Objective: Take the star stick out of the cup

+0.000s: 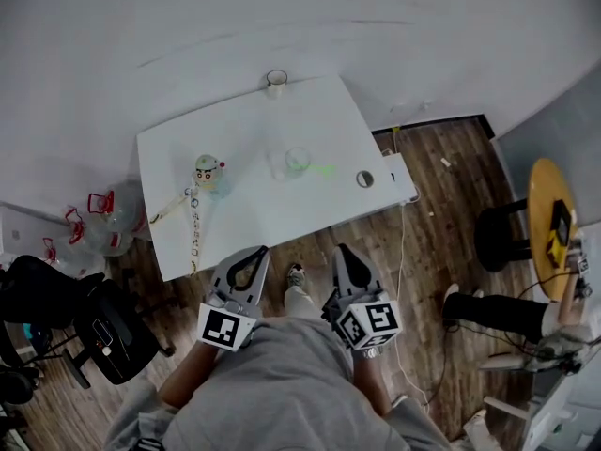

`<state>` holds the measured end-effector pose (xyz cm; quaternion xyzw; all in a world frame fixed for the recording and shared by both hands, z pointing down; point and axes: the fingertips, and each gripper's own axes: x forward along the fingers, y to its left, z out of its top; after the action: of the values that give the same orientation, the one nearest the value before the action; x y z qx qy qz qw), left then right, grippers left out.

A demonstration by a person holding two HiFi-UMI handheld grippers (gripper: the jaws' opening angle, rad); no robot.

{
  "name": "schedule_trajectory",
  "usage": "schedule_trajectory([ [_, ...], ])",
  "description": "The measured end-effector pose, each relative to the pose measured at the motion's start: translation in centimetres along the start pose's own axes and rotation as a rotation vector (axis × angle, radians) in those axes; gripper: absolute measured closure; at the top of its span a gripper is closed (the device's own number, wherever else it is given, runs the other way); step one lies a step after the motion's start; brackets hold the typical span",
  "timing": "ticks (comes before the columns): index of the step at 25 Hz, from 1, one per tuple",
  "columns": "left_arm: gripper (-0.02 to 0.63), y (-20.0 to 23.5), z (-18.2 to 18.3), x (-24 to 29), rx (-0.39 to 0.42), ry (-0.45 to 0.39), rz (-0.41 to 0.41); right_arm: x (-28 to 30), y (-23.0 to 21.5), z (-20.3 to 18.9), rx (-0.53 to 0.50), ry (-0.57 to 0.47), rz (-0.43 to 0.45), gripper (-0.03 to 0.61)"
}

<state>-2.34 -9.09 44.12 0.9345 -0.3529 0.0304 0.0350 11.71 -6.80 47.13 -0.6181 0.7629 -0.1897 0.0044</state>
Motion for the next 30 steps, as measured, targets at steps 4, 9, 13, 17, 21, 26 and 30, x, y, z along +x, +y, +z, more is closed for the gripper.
schedule_trajectory([
  [4, 0.581, 0.6, 0.4, 2.4, 0.007, 0.000, 0.056, 2.2, -2.4, 0.8, 0.006, 0.015, 0.039, 0.541],
  [9, 0.581, 1.0, 0.7, 5.1, 0.003, -0.007, 0.120, 5.0, -4.6, 1.5, -0.005, 0.049, 0.094, 0.541],
  [13, 0.581, 1.0, 0.9, 7.1, 0.013, -0.011, 0.158, 6.8, -6.2, 2.0, -0.007, 0.064, 0.136, 0.541],
  [17, 0.581, 1.1, 0.7, 8.2, 0.016, -0.006, 0.184, 8.3, -7.4, 1.7, 0.002, 0.096, 0.156, 0.541],
  [21, 0.581, 2.0, 0.4, 8.6, 0.014, 0.009, 0.207, 9.4, -8.4, 1.3, 0.048, 0.117, 0.136, 0.541],
  [26, 0.581, 2.9, -0.1, 9.5, 0.011, 0.025, 0.201, 10.7, -9.5, 0.4, 0.082, 0.162, 0.103, 0.541],
  [30, 0.581, 4.2, -0.7, 10.8, -0.017, 0.032, 0.181, 12.3, -10.1, 0.3, 0.108, 0.175, 0.068, 0.541],
])
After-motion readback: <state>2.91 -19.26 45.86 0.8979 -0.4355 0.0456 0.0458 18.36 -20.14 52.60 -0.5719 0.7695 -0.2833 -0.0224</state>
